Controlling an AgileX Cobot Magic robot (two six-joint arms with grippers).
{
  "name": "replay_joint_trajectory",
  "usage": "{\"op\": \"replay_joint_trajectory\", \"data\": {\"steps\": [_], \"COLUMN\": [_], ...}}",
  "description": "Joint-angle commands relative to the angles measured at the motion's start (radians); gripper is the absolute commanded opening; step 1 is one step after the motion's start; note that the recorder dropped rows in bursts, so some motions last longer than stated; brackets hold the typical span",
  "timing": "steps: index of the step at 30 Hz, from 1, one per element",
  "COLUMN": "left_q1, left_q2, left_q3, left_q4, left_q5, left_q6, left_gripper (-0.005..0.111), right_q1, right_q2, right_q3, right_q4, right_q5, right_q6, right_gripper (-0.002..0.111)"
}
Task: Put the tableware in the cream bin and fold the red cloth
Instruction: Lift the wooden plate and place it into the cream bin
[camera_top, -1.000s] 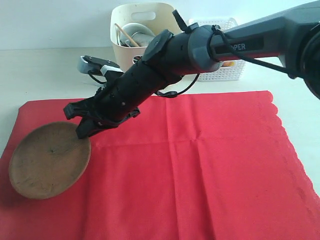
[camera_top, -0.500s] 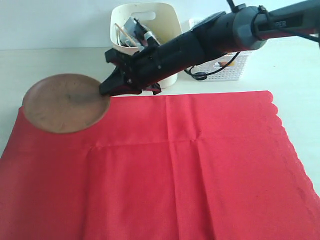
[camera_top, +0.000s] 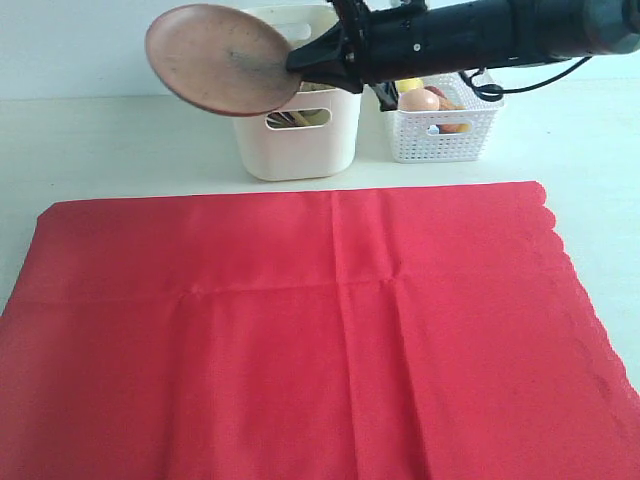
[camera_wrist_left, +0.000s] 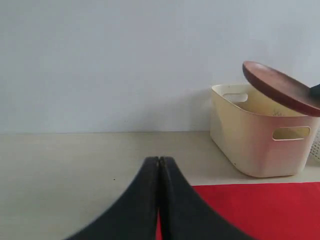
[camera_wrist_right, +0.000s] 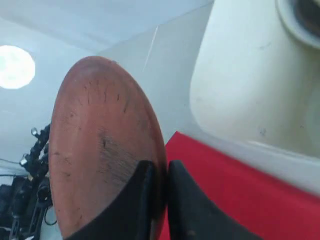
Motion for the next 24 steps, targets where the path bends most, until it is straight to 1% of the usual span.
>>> {"op": "replay_joint_trajectory", "data": {"steps": [1, 12, 20, 22, 24], "left_q1": [-0.005, -0.005, -0.005, -0.005, -0.005], "left_q2": [-0.006, -0.006, -0.006, -0.006, -0.006], "left_q3": [0.003, 0.003, 0.003, 0.003, 0.003], "left_q4": [-0.004, -0.004, -0.004, -0.004, -0.004], "left_q5": [0.004, 0.004, 0.004, 0.004, 0.004], "left_q6": [0.0, 0.0, 0.0, 0.0, 0.0], "left_gripper": [0.002, 0.002, 0.002, 0.002, 0.002], "right_q1": [-0.043, -0.05, -0.048, -0.048, -0.048], "right_q2": [-0.015, -0.015, -0.015, -0.015, -0.015], "right_q3": [-0.003, -0.003, -0.003, -0.003, -0.003], "right_q4": [0.054, 0.16, 0.16, 0.16, 0.158], "right_q5": [-0.034, -0.354, -0.375, -0.375, -0.375], "right_q6": [-0.032, -0.032, -0.032, -0.032, -0.032], "right_gripper": [0.0, 0.0, 0.001, 0.005, 0.014]}}
